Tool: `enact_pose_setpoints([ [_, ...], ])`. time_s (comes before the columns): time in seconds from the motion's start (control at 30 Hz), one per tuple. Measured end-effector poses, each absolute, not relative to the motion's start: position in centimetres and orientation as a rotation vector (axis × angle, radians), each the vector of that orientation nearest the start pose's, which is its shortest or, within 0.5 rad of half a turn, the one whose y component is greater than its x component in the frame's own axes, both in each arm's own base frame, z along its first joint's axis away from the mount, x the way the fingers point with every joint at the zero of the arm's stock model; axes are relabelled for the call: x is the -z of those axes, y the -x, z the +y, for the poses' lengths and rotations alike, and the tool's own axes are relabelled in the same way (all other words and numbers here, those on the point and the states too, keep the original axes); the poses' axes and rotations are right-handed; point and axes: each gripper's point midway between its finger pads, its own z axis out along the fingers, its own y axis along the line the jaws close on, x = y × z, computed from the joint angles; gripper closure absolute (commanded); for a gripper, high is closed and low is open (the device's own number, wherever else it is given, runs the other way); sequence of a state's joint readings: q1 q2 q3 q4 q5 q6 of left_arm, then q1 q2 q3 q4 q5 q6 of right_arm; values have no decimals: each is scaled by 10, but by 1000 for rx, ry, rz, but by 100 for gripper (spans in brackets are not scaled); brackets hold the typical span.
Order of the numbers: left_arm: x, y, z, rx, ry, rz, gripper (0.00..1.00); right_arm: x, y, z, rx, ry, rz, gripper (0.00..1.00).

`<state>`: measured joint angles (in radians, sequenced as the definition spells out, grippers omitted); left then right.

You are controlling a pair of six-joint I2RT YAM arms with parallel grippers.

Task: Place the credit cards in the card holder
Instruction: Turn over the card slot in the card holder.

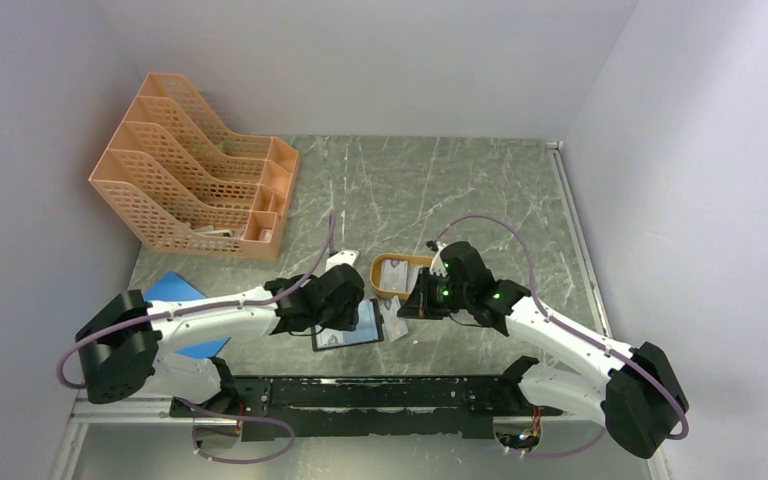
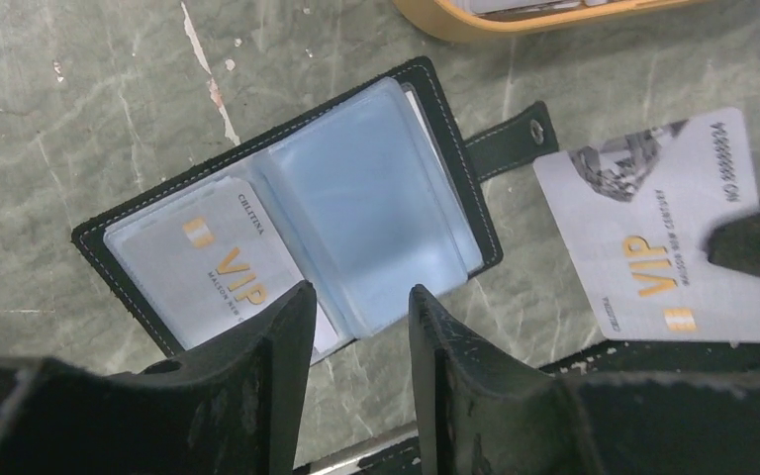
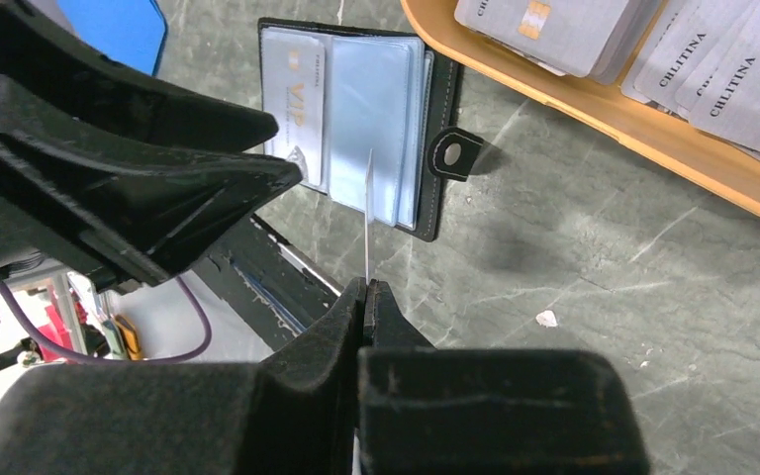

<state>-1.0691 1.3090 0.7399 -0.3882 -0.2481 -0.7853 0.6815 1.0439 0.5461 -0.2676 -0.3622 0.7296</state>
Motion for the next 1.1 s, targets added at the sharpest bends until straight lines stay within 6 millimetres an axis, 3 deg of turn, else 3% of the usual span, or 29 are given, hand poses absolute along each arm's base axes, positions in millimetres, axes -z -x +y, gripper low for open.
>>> enact_pose_setpoints([
  [0.43,-34,-167,-264,317,-277,2589,55,-100,-160,245,-1073,161,2525,100],
  [0.83,-22,-170,-261,253,-273,2604,82,-100,-160,245,-1072,166,2523,100],
  [1.1,-22,-173,-259,237,-253,2596,91,-100,-156,248,-1084,186,2527,100],
])
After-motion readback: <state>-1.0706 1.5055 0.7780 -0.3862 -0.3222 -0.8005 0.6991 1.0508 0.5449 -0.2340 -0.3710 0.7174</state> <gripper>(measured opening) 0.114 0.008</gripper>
